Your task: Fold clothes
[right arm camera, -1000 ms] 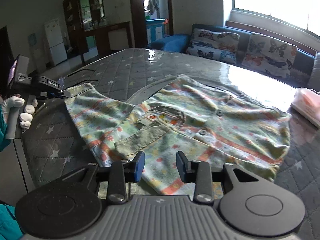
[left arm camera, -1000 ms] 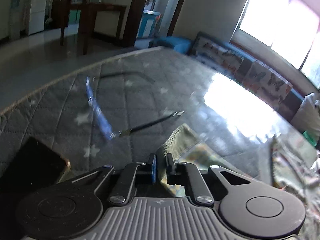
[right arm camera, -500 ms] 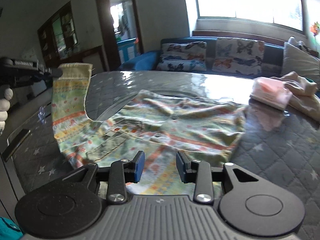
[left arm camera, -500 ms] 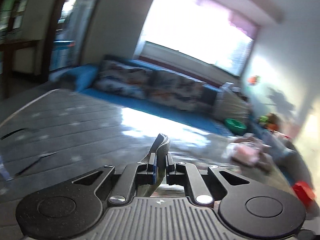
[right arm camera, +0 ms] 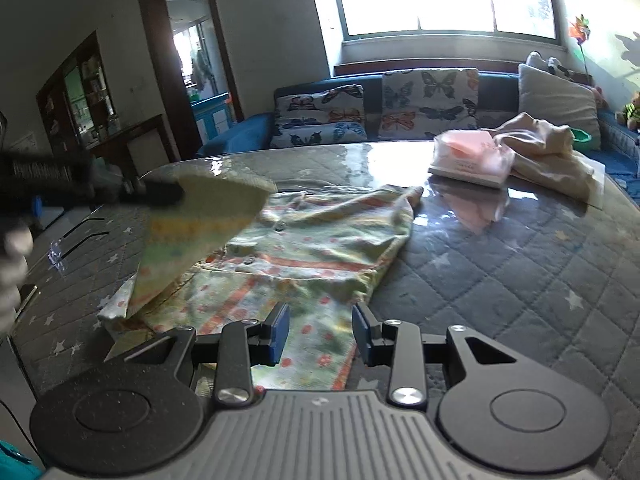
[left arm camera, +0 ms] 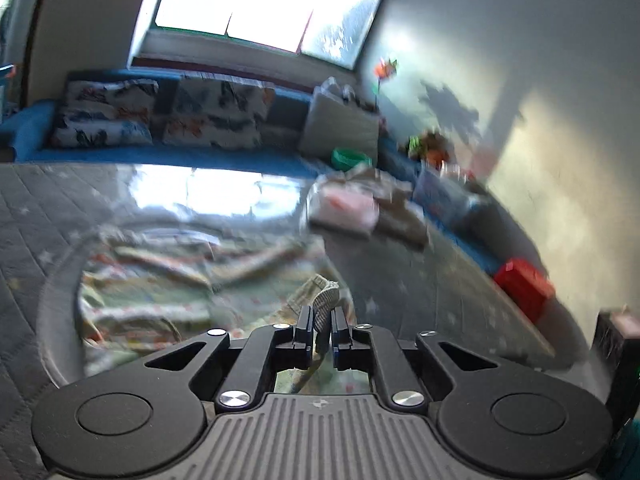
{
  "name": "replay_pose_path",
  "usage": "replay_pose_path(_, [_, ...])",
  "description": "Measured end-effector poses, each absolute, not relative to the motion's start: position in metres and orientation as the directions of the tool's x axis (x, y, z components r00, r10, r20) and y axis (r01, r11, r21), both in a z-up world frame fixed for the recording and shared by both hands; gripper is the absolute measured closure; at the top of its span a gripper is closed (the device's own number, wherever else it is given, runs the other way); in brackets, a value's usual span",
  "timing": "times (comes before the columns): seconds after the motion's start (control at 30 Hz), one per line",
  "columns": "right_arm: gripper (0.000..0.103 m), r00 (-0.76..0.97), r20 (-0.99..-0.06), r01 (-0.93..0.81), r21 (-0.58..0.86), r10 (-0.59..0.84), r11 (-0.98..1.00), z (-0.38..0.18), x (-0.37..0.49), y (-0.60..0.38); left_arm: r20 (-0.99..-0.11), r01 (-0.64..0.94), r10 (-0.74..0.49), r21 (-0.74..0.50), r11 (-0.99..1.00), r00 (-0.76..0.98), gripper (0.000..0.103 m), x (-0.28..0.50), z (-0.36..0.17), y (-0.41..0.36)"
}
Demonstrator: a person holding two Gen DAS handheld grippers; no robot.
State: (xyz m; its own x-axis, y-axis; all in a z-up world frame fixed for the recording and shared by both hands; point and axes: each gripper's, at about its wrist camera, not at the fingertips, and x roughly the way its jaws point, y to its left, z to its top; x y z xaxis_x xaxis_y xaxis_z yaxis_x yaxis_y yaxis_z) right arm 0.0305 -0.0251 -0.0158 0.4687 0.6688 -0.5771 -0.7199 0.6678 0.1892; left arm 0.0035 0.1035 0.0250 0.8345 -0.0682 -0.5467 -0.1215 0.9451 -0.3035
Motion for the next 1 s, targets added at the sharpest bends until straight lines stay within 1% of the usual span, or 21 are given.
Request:
replay_pose_path(0.07, [0.069,0.468,-0.580,-0.716,0.194,0.667,0.671,-0.018,0.032,-0.025,-0.575,-0.095,-0.102,-0.303,0.948,0.812,0.092,0.006,0.015,0.098])
replay_pose_path(0.13, [0.069,0.466,-0.582,-0.714,0.197,0.666,0.672,-0.019,0.032,-0.024,-0.601,-0.069,-0.133,-0.301,0.951,0.788,0.084,0.007,0.005,0.091])
replay_pose_path(0.17, [0.069,0.464,-0.583,-0.714,0.199,0.667,0.671,-0.019,0.033,-0.023,-0.613,-0.057,-0.147,-0.300,0.952,0.776,0.083,0.008,0.000,0.088])
replay_pose_path(0.27, [0.069,0.454,-0.586,-0.722,0.200,0.671,0.663,-0.019,0.033,-0.017,-0.627,-0.043,-0.146,-0.275,0.960,0.765,0.079,0.000,-0.002,0.089])
replay_pose_path(0.37, [0.069,0.438,-0.593,-0.730,0.204,0.676,0.653,-0.021,0.035,-0.009,-0.634,-0.109,-0.055,-0.217,0.970,0.771,0.077,-0.020,0.001,0.111])
replay_pose_path(0.43, [0.069,0.420,-0.603,-0.737,0.209,0.678,0.643,-0.024,0.036,-0.002,-0.636,-0.154,0.005,-0.178,0.972,0.772,0.070,-0.033,0.002,0.126])
replay_pose_path(0.5, [0.069,0.398,-0.620,-0.742,0.216,0.676,0.634,-0.029,0.037,0.006,-0.636,-0.199,0.066,-0.140,0.970,0.769,0.066,-0.046,0.004,0.141])
replay_pose_path(0.6, [0.069,0.375,-0.645,-0.744,0.219,0.666,0.631,-0.037,0.039,0.015,-0.679,-0.320,0.170,-0.102,0.942,0.714,0.062,-0.061,-0.008,0.174])
replay_pose_path(0.63, [0.069,0.373,-0.651,-0.744,0.217,0.661,0.632,-0.040,0.039,0.017,-0.693,-0.350,0.191,-0.095,0.932,0.696,0.058,-0.065,-0.012,0.182])
replay_pose_path(0.7, [0.069,0.364,-0.668,-0.739,0.217,0.649,0.638,-0.045,0.041,0.021,-0.711,-0.374,0.199,-0.097,0.922,0.675,0.055,-0.072,-0.021,0.195])
replay_pose_path(0.77, [0.069,0.359,-0.681,-0.731,0.220,0.638,0.646,-0.049,0.043,0.023,-0.722,-0.388,0.187,-0.121,0.914,0.666,0.054,-0.077,-0.026,0.204])
replay_pose_path(0.9, [0.069,0.340,-0.697,-0.729,0.229,0.631,0.645,-0.052,0.046,0.026,-0.733,-0.364,0.139,-0.157,0.918,0.666,0.055,-0.077,-0.034,0.207])
replay_pose_path(0.97, [0.070,0.332,-0.702,-0.734,0.227,0.630,0.640,-0.052,0.046,0.029,-0.741,-0.356,0.112,-0.180,0.917,0.662,0.057,-0.074,-0.039,0.209])
replay_pose_path(1.0, [0.072,0.329,-0.705,-0.736,0.226,0.628,0.639,-0.051,0.045,0.030,-0.744,-0.350,0.095,-0.194,0.916,0.661,0.060,-0.073,-0.042,0.210])
